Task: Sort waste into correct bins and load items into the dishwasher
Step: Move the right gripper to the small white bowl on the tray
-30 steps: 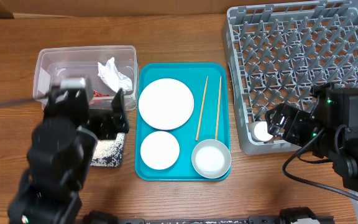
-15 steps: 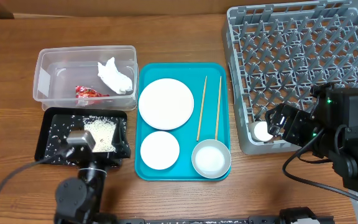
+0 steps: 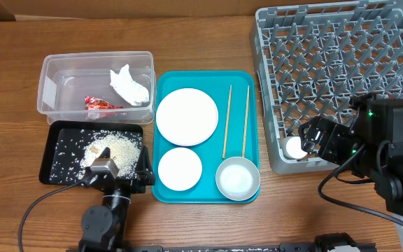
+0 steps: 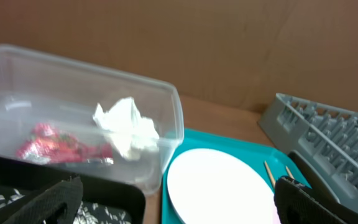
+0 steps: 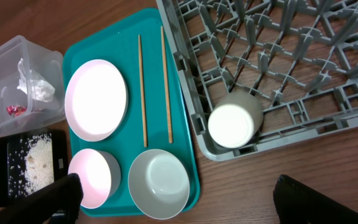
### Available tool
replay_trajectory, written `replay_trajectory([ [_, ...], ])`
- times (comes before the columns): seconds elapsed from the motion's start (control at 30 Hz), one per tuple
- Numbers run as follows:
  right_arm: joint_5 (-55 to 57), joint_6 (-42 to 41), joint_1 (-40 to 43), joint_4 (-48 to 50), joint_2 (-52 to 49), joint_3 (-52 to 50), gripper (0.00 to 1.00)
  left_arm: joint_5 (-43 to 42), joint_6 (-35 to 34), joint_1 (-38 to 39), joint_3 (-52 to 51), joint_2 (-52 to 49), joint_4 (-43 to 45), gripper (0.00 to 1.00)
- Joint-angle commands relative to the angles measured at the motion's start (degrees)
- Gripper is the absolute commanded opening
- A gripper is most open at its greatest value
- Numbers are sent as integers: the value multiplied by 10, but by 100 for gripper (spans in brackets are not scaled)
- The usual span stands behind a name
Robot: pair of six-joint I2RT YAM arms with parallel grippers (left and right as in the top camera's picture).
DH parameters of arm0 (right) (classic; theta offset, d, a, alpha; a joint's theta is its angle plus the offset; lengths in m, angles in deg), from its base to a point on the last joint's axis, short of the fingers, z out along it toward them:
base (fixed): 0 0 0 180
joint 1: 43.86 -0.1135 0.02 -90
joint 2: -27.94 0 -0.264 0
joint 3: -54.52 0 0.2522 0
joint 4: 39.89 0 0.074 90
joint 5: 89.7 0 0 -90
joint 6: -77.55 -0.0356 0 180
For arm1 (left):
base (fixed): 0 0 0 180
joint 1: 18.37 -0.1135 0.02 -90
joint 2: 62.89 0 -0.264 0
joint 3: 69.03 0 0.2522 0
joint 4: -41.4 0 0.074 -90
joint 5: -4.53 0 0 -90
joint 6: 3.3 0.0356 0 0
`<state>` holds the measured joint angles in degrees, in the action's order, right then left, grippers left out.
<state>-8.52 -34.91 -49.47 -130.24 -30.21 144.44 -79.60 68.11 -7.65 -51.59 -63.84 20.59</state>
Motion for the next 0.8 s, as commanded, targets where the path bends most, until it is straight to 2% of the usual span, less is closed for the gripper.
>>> replay_trajectory([
  [0.0, -3, -1, 2, 2, 2, 11, 100, -14, -27, -6, -28, 7, 17, 100],
  [0.6, -3, -1, 2, 2, 2, 11, 100, -14, -27, -6, -32, 7, 26, 100],
  [0.7, -14, -31, 2, 52, 2, 11, 100, -14, -27, -6, -32, 7, 26, 100],
  [0.73, -22, -31, 2, 68, 0, 11, 99, -14, -27, -6, -32, 7, 26, 100],
  [0.77, -44, -31, 2, 77, 0, 11, 90, -14, -27, -6, -32, 7, 26, 100],
])
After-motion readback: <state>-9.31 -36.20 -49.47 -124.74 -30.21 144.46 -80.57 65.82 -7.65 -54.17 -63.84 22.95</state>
